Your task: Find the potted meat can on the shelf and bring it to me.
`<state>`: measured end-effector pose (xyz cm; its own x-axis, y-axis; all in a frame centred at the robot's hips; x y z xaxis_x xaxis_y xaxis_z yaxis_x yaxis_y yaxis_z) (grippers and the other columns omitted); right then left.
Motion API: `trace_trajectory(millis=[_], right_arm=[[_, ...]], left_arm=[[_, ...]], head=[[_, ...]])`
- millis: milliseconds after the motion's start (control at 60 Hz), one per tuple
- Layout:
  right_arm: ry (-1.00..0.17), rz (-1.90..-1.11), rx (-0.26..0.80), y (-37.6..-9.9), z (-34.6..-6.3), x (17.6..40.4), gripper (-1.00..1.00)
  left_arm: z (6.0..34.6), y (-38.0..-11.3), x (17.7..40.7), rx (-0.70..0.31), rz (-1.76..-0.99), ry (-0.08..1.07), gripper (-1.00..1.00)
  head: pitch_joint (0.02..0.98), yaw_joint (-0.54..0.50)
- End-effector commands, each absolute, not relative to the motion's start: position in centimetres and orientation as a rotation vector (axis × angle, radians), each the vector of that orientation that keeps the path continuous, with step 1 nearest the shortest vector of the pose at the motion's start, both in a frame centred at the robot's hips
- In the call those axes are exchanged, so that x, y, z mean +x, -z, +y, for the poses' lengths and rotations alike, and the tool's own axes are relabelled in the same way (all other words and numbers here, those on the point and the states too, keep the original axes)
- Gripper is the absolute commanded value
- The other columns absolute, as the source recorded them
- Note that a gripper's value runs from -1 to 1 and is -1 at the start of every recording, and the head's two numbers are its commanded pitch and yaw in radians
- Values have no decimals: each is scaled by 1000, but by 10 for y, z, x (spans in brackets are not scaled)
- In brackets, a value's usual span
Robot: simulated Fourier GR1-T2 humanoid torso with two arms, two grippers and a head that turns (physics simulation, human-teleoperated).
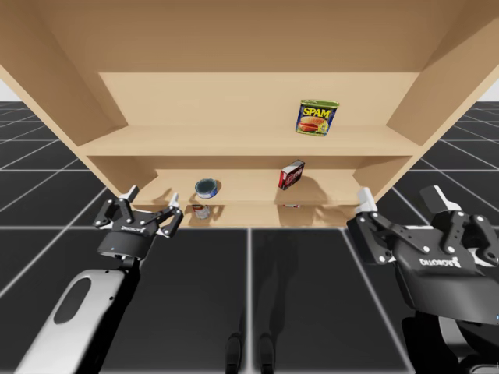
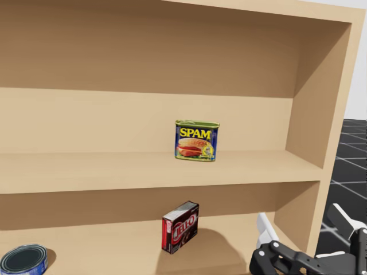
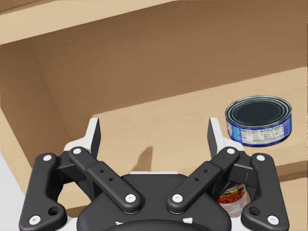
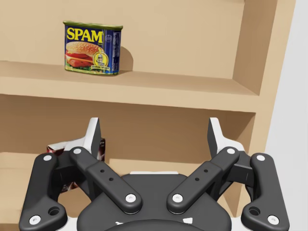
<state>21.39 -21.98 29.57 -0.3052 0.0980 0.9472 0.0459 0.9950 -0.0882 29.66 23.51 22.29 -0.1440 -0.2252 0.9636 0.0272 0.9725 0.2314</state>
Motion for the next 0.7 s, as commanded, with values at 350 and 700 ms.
trace_trajectory(millis=[350,700], right_arm=[[-160,-1879,-73,-367,-170,205,-1000],[-77,-1788,89,-382,-148,247,-1000]], left_arm=[[233,-217,300,152,-1676,220,-1000],[233,-214,301,153,-1664,221,-1000]], head=[[270,-224],[279,-230]])
